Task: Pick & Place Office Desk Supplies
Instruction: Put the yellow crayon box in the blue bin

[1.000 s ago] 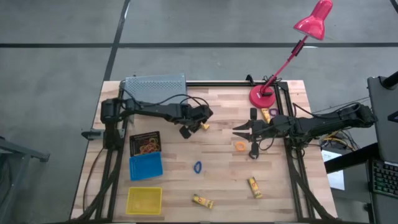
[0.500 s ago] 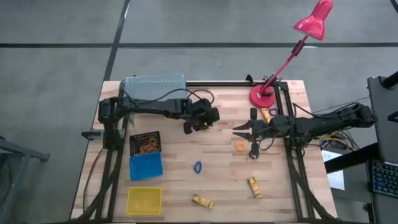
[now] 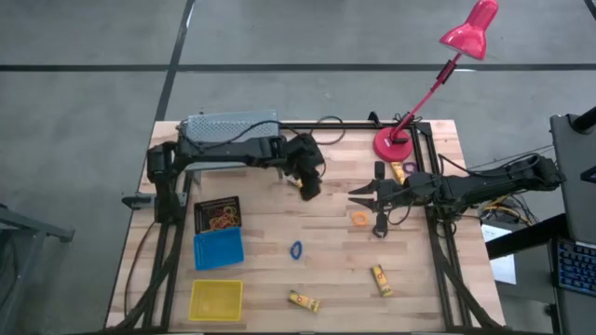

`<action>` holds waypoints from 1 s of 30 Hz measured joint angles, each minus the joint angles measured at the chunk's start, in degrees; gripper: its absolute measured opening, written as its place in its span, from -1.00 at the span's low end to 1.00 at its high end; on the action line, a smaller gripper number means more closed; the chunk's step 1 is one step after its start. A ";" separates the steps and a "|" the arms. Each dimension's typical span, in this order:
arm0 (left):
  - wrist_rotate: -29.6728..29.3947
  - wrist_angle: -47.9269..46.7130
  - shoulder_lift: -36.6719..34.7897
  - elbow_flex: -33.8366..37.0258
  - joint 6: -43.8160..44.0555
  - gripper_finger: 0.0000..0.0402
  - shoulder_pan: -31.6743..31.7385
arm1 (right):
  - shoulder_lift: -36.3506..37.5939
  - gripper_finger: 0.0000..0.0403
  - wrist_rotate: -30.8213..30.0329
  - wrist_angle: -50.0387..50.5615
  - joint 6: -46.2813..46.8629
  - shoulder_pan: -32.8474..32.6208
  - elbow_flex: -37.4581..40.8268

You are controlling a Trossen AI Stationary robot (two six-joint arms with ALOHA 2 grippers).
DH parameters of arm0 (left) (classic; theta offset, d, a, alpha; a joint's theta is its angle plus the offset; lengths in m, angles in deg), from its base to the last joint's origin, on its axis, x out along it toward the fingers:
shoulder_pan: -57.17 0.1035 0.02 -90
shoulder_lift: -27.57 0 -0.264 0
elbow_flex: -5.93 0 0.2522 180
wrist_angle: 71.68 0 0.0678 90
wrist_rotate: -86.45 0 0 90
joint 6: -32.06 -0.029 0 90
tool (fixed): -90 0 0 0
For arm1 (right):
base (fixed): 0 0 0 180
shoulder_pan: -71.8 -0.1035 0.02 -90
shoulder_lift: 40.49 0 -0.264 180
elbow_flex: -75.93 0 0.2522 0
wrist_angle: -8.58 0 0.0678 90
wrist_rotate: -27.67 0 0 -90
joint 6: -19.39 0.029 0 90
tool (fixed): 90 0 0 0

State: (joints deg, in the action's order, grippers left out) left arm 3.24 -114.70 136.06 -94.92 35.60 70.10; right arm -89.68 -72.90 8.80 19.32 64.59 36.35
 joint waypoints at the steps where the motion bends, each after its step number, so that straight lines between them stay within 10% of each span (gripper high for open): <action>1: 0.04 -0.52 0.00 0.04 -3.05 -0.36 0.02 | 0.00 -0.66 0.00 -0.02 -0.02 0.00 0.00; 10: -0.60 -7.97 2.78 0.42 -30.56 -0.36 0.09 | 0.00 -0.66 0.00 0.00 0.01 0.00 0.00; 30: -4.39 -6.50 11.80 0.49 -36.23 -0.36 0.73 | 0.00 -0.66 0.00 0.00 -0.09 0.01 0.00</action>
State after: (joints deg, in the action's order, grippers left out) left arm -1.14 -121.20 147.86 -94.44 -0.63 70.83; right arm -89.68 -72.90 8.80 19.23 64.60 36.35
